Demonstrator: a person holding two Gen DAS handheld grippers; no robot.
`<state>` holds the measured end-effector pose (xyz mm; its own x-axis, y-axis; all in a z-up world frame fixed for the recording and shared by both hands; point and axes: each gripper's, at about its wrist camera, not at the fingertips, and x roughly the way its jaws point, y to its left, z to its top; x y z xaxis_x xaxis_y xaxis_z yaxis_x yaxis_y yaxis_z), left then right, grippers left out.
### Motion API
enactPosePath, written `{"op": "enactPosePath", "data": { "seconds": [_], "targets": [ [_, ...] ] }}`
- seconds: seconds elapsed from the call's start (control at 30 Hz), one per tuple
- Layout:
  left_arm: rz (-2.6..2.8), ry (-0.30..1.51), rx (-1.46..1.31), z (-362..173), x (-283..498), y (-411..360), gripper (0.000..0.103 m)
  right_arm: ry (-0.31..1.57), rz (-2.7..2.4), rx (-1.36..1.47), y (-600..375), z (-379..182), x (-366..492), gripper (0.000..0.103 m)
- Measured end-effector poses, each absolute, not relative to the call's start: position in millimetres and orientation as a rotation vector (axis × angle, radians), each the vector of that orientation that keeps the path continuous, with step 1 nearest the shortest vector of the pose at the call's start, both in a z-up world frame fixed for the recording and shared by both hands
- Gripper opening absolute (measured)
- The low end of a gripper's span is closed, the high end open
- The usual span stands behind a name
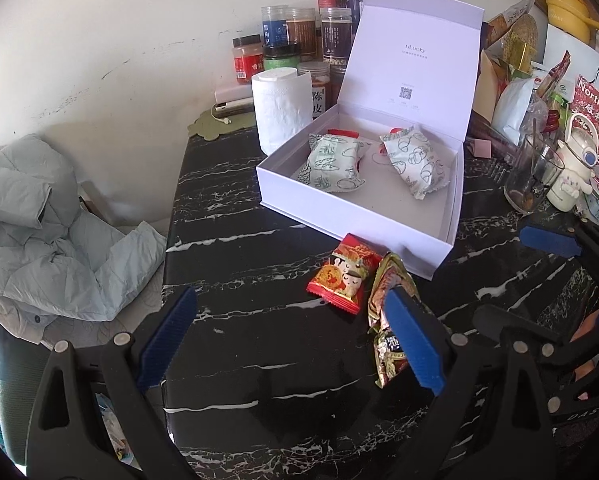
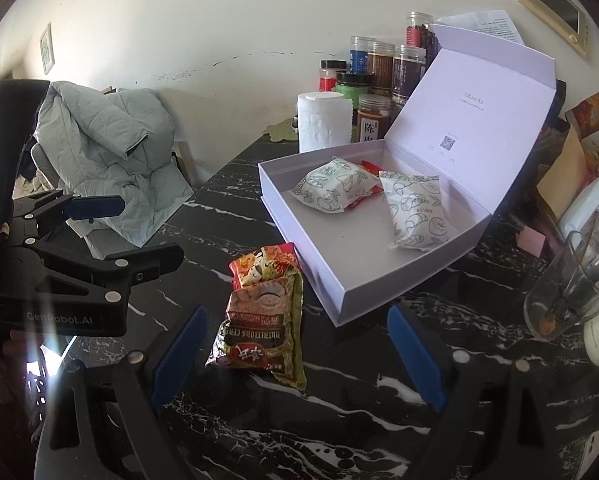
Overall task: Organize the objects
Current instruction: 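Grasp the red cartoon snack packet with the left tool while the right tool grasps the coffee sachet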
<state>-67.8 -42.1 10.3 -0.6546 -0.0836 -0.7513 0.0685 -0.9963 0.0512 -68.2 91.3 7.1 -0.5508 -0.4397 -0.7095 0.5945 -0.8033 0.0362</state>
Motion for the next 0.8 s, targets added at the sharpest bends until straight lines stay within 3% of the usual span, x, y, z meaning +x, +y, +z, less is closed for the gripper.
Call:
{"op": "enactPosePath", "data": {
  "seconds": [0.43, 0.8],
  "targets": [
    [-2.738, 0.03, 1.344, -25, -62, -61, 0.095, 0.243, -2.234, 1.064, 67, -31, -69, 0.092],
    [-2.753, -0.053, 1.36, -43, -80, -61, 0.095, 0.279, -2.247, 1.122, 51, -59, -90, 0.092]
  ]
}}
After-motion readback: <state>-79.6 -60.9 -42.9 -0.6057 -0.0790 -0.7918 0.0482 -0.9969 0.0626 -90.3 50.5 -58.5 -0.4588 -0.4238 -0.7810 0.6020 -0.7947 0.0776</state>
